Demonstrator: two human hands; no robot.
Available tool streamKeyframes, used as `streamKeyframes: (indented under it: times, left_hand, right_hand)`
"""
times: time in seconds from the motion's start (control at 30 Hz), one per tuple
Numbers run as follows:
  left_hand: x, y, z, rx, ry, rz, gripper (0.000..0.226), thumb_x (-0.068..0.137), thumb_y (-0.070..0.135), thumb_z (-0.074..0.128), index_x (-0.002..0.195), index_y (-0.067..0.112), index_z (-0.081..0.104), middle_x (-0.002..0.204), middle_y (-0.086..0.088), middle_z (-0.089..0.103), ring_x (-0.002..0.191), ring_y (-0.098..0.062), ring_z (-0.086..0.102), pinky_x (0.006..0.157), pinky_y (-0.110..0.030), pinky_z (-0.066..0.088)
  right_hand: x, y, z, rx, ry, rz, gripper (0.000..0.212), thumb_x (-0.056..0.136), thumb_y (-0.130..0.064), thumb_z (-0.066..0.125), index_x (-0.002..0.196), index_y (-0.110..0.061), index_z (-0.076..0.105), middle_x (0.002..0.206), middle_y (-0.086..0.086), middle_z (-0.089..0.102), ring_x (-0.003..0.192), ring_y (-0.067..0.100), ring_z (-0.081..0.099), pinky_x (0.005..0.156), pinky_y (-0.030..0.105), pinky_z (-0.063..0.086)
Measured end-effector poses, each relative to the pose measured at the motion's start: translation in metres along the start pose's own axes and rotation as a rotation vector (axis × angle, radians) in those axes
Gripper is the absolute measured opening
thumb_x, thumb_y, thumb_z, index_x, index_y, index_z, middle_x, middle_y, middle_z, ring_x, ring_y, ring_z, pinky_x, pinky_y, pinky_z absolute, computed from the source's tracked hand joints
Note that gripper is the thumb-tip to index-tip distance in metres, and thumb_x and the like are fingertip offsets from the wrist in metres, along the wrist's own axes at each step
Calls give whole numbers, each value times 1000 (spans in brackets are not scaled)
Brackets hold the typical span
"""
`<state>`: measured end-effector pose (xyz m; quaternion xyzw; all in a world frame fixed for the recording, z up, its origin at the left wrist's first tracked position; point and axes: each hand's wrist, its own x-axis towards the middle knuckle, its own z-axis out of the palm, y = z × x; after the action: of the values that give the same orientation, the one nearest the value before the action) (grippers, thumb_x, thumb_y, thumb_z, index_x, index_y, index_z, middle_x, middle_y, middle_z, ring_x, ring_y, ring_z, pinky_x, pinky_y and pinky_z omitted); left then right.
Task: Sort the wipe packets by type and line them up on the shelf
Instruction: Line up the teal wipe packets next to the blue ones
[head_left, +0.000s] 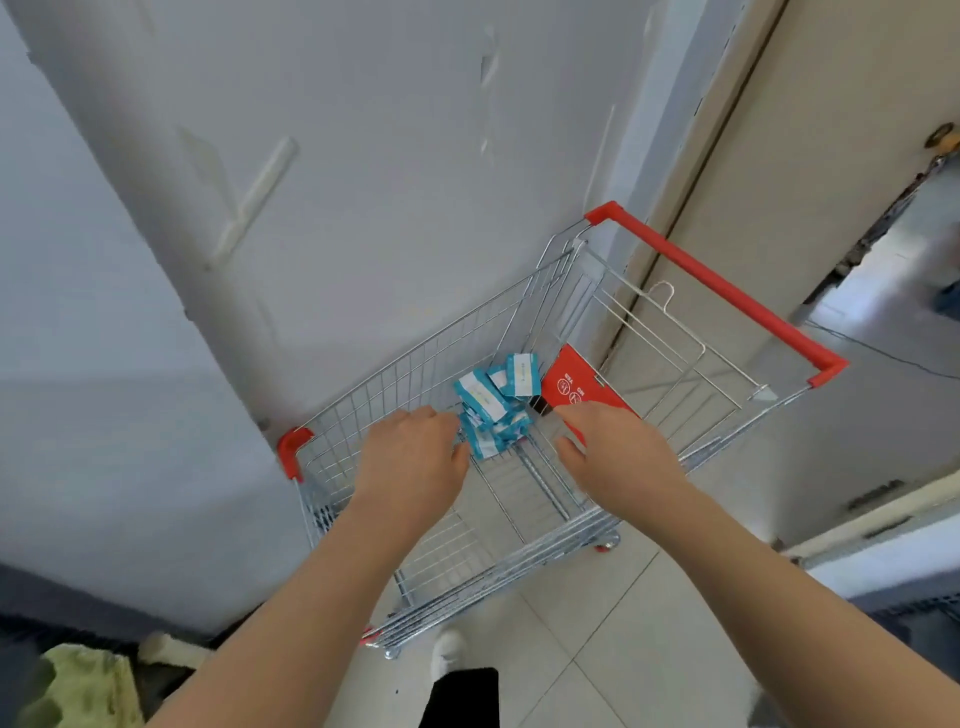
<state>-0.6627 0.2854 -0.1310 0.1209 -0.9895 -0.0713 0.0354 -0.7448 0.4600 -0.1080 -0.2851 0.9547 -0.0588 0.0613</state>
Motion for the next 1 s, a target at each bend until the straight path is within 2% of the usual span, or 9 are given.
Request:
streamKeyframes:
  times: [0.13,0.27,0.4,0.5,0.6,0.67,0.77,0.9,1.0]
  left_hand:
    - [93,-6,43,-28,-124,-56,33,100,40,38,121,23,57,111,4,61,96,-13,57,81,-28,47]
    - [174,-11,91,-91,-213,-147,32,101,37,37,122,21,56,110,3,60,94,-12,55,78,-27,47]
    - [234,-19,157,-172,-266,-261,32,100,36,39,124,20,52,112,1,61,98,-15,57,79,-29,48]
    - [272,-25,214,-204,-310,-367,31,99,40,42,120,21,54,109,1,64,93,-16,59,77,-31,51]
    - [299,-31,270,-238,-327,-469,30,98,40,44,119,20,54,107,-1,66,87,-17,59,76,-32,53]
    - [312,-34,303,-298,-331,-534,30,97,38,46,116,17,56,105,-4,67,81,-20,60,73,-32,53]
    - [329,-34,345,-435,-321,-677,35,93,42,55,110,12,59,101,-6,65,87,-24,61,77,-33,53]
    - [344,-29,379,-674,-219,-887,45,83,39,71,112,10,53,94,-3,63,84,-21,62,71,-32,51]
    - [343,-28,393,-830,-124,-1028,50,76,32,79,110,11,50,93,3,61,80,-17,61,67,-30,52]
  right_hand:
    - [92,39,28,52,-38,37,22,100,-36,37,98,-24,55,93,-6,57,84,14,56,68,25,46]
    - [174,78,61,92,-61,46,25,99,-32,42,115,-20,57,112,-2,61,95,16,57,78,27,47]
    - [248,120,114,176,-88,52,23,97,-24,47,114,-14,58,109,3,61,99,19,58,78,27,46]
    - [299,148,164,270,-109,67,32,94,-21,54,125,-13,56,121,5,60,111,20,54,90,29,42]
    - [346,170,214,317,-162,76,41,93,-21,57,133,-11,52,131,9,55,119,23,50,96,30,39]
    - [371,181,243,315,-210,76,46,93,-20,57,137,-9,48,138,13,49,125,26,45,102,31,35]
    - [398,190,274,318,-258,52,47,95,-21,56,140,-12,45,143,13,43,129,26,42,107,31,30]
    - [418,192,299,263,-250,28,43,95,-22,55,137,-16,49,136,13,44,119,27,49,101,30,37]
    - [418,190,311,281,-255,42,47,93,-14,55,140,-17,46,138,13,32,115,23,46,104,24,33]
